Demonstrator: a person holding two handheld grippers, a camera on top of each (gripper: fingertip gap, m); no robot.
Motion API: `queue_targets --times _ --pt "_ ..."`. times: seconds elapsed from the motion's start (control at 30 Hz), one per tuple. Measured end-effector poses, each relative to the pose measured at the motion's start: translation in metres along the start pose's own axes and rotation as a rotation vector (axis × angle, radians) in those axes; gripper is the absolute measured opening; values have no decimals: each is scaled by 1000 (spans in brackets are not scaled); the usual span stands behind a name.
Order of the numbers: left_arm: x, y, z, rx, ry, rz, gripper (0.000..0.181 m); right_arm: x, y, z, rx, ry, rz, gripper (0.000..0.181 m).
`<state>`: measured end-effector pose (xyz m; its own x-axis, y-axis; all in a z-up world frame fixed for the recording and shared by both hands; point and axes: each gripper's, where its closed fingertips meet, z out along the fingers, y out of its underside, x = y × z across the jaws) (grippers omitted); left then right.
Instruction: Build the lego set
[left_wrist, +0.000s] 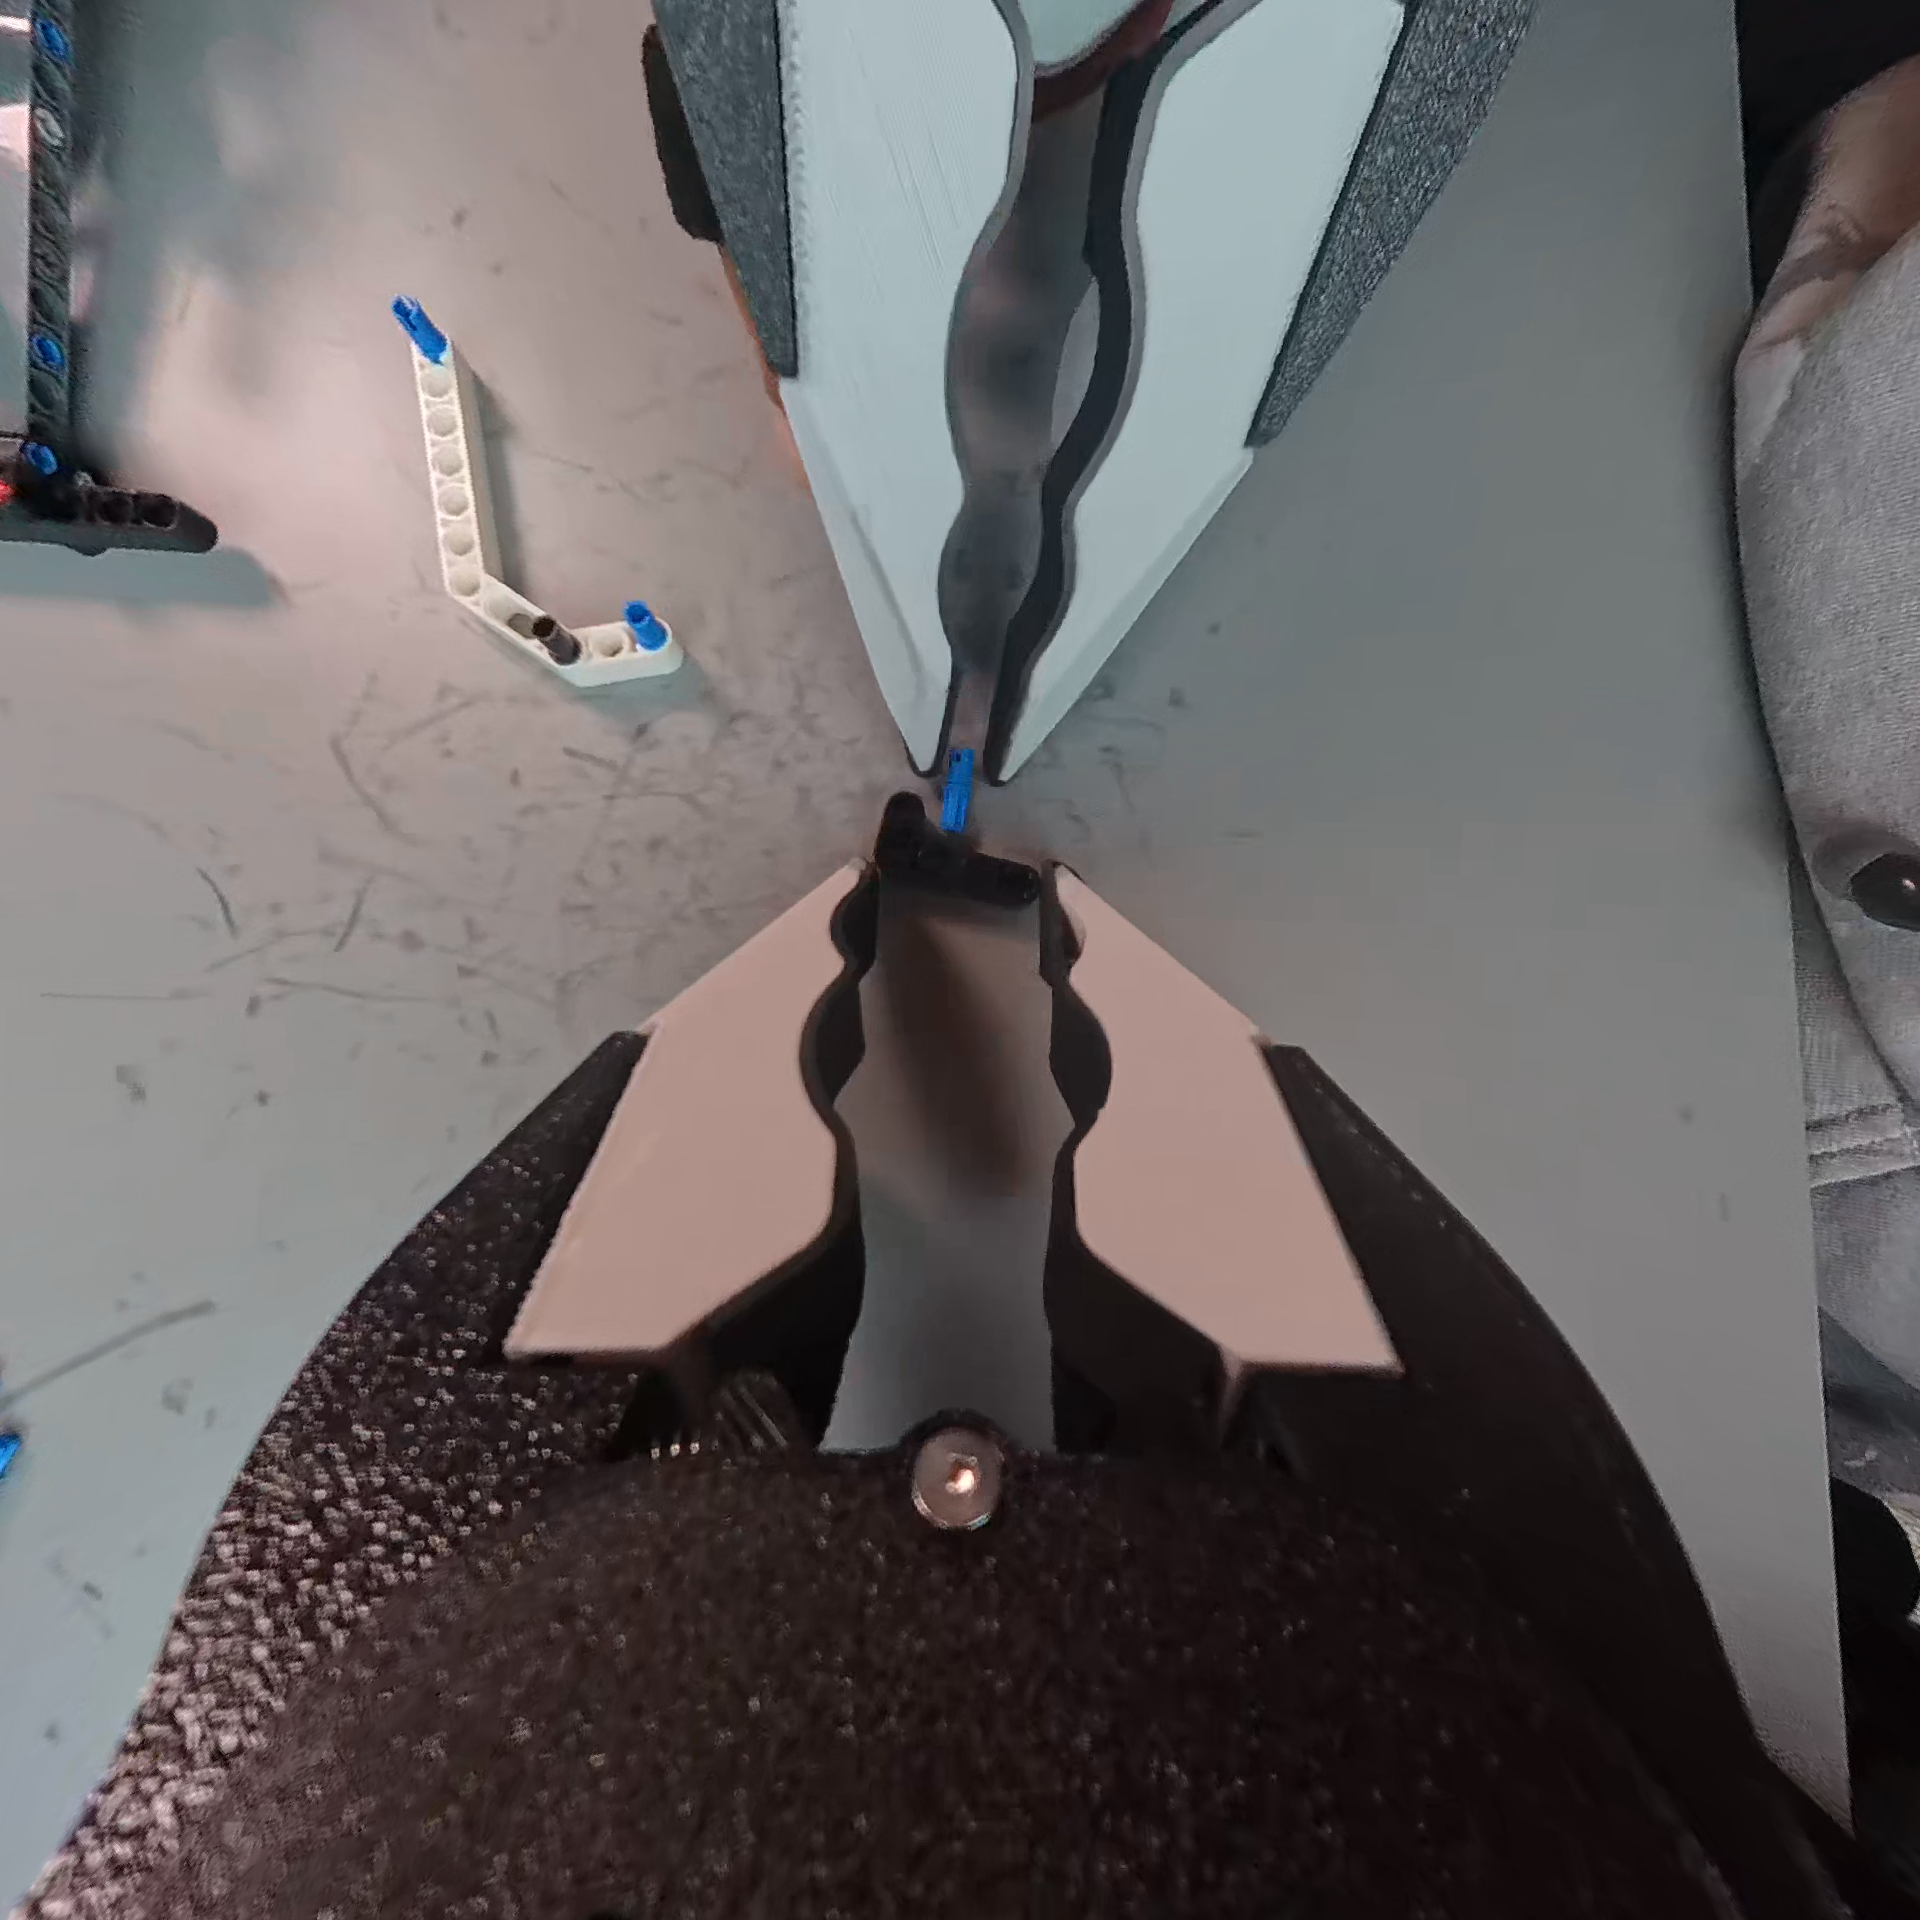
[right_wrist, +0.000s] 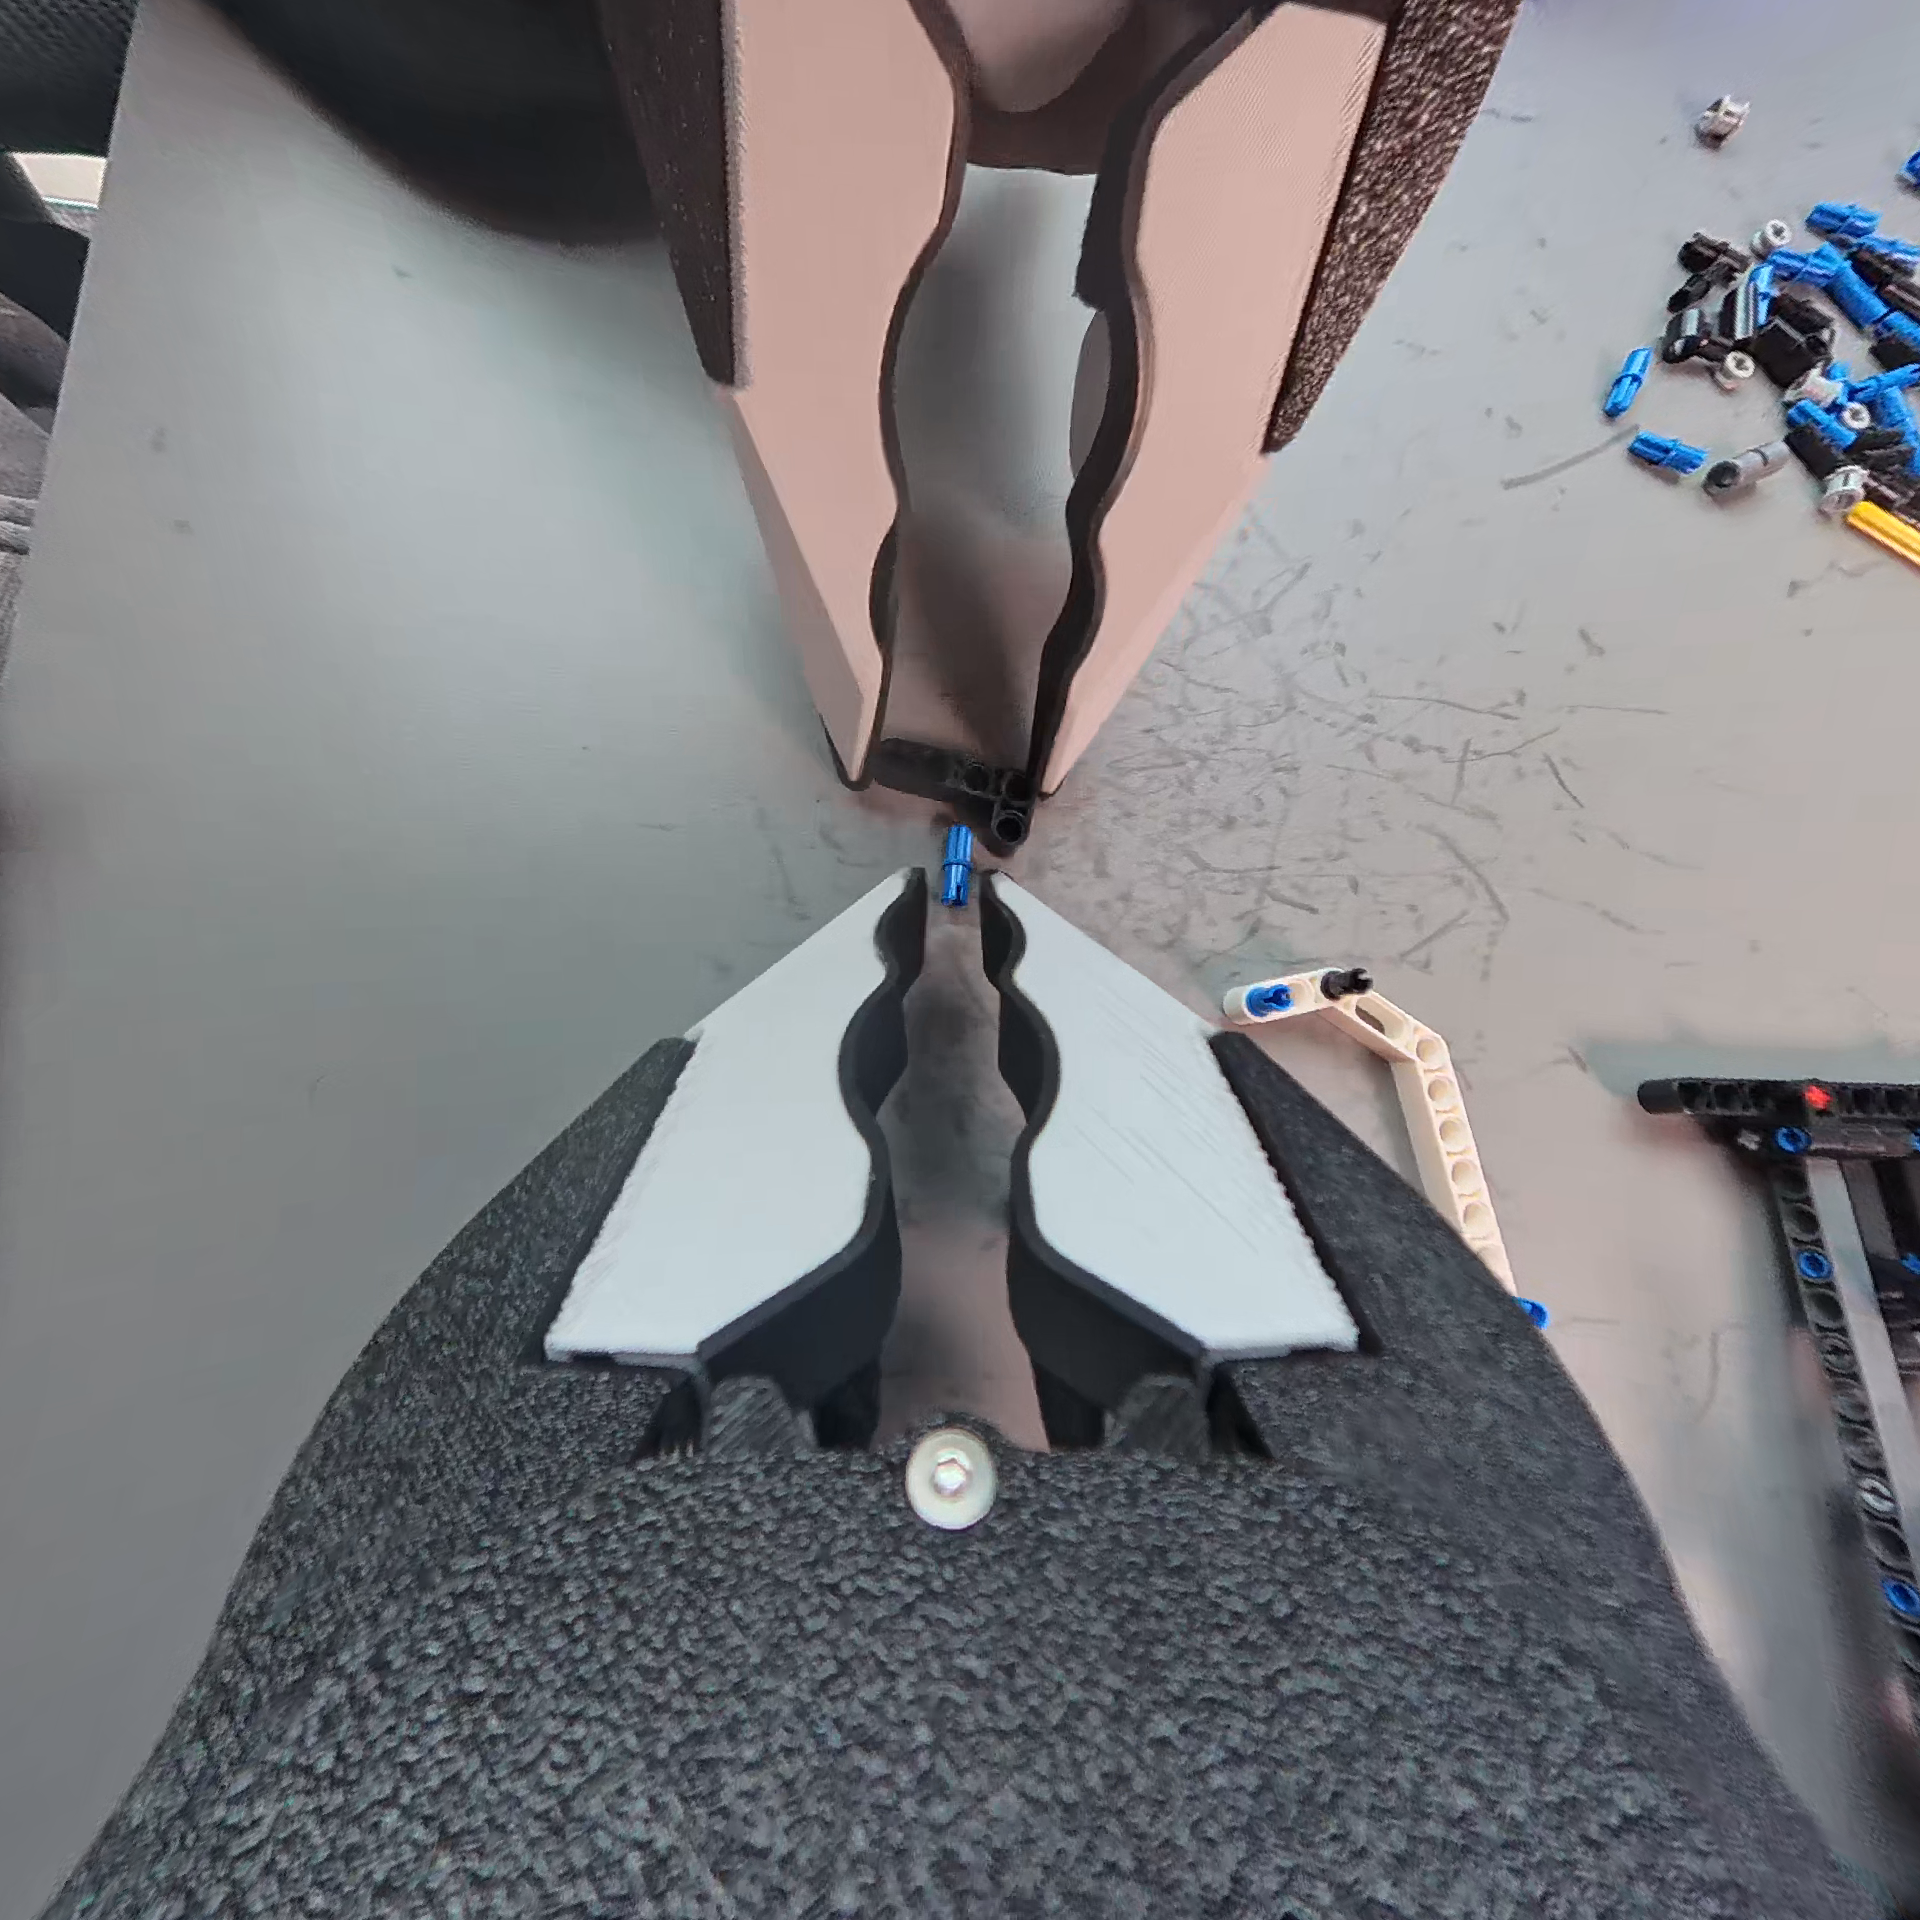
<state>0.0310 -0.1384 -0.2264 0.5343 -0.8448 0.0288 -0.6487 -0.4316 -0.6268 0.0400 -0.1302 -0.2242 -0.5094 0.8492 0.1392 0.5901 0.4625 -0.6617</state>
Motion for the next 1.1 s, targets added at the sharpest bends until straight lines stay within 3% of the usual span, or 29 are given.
queue_targets --times 0.17,0.3,0.4,0.6,0.87,1.1 --pt "-4 -9 7 1 -63 -98 30 2 5 -5 -10 8 -30 4" --pt "-4 -25 15 38 -108 -224 31 17 6 -33 55 21 23 4" --pt "0 -38 12 93 -83 -223 41 18 5 -47 99 14 -4 4" --pt "7 -53 -14 258 -36 -128 18 2 -11 -50 204 -55 -62 4" --pt "22 -54 -16 300 66 -143 4 -11 -25 -48 269 -100 -87 4" --pt "25 -75 -42 534 183 -178 4 -6 -56 -75 529 -114 -8 4"
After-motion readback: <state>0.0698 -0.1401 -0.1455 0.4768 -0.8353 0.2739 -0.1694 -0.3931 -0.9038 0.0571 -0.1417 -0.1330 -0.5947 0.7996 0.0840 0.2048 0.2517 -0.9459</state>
